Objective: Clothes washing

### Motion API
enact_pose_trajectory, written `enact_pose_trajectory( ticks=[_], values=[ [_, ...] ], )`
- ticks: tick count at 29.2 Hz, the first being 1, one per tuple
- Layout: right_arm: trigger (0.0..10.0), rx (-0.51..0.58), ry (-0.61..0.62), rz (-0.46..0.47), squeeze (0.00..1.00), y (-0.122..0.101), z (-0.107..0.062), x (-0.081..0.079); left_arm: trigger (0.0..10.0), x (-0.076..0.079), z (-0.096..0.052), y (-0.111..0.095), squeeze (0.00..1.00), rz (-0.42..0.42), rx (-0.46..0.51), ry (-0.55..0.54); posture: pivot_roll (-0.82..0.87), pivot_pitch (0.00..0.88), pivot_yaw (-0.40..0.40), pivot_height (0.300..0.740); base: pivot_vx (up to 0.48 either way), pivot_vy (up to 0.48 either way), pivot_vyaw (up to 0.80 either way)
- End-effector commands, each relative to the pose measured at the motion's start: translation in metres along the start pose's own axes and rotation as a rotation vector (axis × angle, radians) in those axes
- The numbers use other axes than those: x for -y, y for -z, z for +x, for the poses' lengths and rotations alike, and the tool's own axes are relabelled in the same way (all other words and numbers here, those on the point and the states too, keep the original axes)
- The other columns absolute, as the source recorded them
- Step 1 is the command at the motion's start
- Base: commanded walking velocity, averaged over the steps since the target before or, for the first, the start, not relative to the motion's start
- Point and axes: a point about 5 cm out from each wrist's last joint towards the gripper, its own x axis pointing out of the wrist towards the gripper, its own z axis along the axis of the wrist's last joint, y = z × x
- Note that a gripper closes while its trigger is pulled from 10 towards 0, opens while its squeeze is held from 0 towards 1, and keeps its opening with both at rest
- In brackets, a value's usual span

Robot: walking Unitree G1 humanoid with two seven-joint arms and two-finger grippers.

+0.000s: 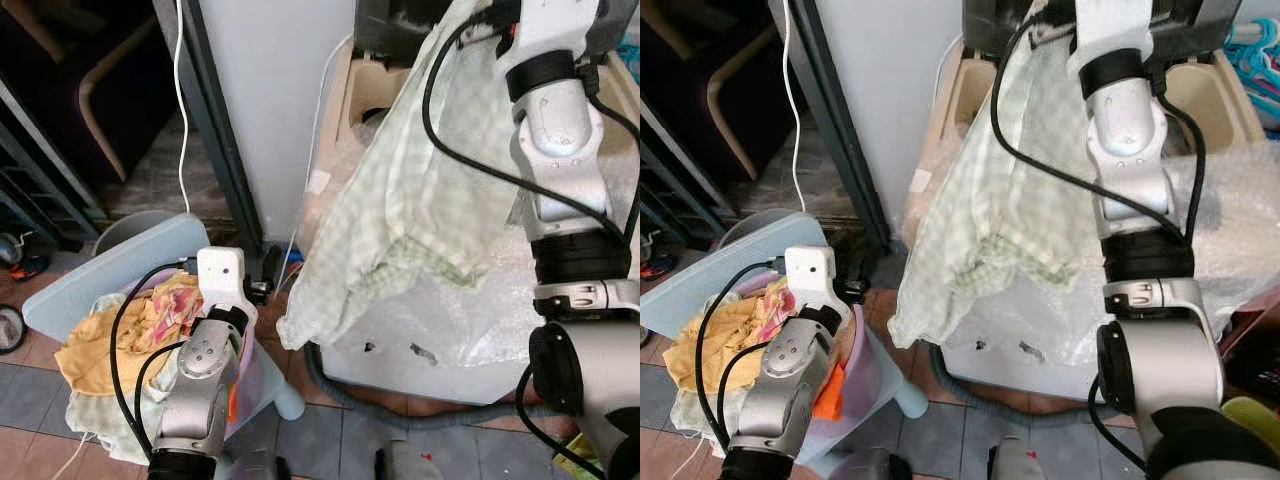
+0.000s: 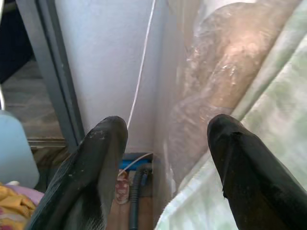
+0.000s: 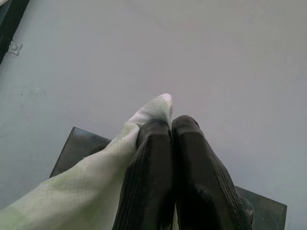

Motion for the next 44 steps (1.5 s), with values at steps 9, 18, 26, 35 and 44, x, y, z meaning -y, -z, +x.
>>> enact_pose_trajectory(
  ticks=[9, 18, 26, 35, 44],
  values=[
    [10.0, 0.049, -0.023, 0.02, 0.0, -0.01, 0.008, -0.009, 10.0, -0.008, -0.004, -0.002, 0.0, 0.01, 0.006, -0.02, -0.05, 0.068, 0.063, 0.74, 0.034, -0.445, 0.0],
    [10.0, 0.037, -0.034, 0.015, 0.0, -0.007, 0.006, -0.011, 10.0, -0.007, -0.004, -0.002, 0.0, -0.01, 0.005, -0.01, -0.05, 0.068, 0.062, 0.74, 0.427, -0.135, 0.0],
    [10.0, 0.028, -0.047, 0.022, 0.0, -0.003, 0.005, -0.012, 10.0, -0.012, -0.003, 0.0, 0.0, -0.014, -0.013, -0.061, -0.05, 0.064, 0.062, 0.74, 0.189, 0.144, 0.0],
    [10.0, 0.029, -0.059, 0.03, 0.0, -0.003, 0.004, -0.015, 10.0, -0.01, -0.003, -0.003, 0.0, -0.014, 0.015, -0.037, -0.05, 0.062, 0.063, 0.74, 0.073, 0.069, 0.0],
    [10.0, 0.032, -0.146, 0.059, 0.0, -0.004, 0.004, -0.026, 10.0, -0.009, -0.003, -0.004, 0.0, -0.009, 0.021, -0.023, -0.05, 0.063, 0.063, 0.74, 0.399, 0.163, 0.0]
  ],
)
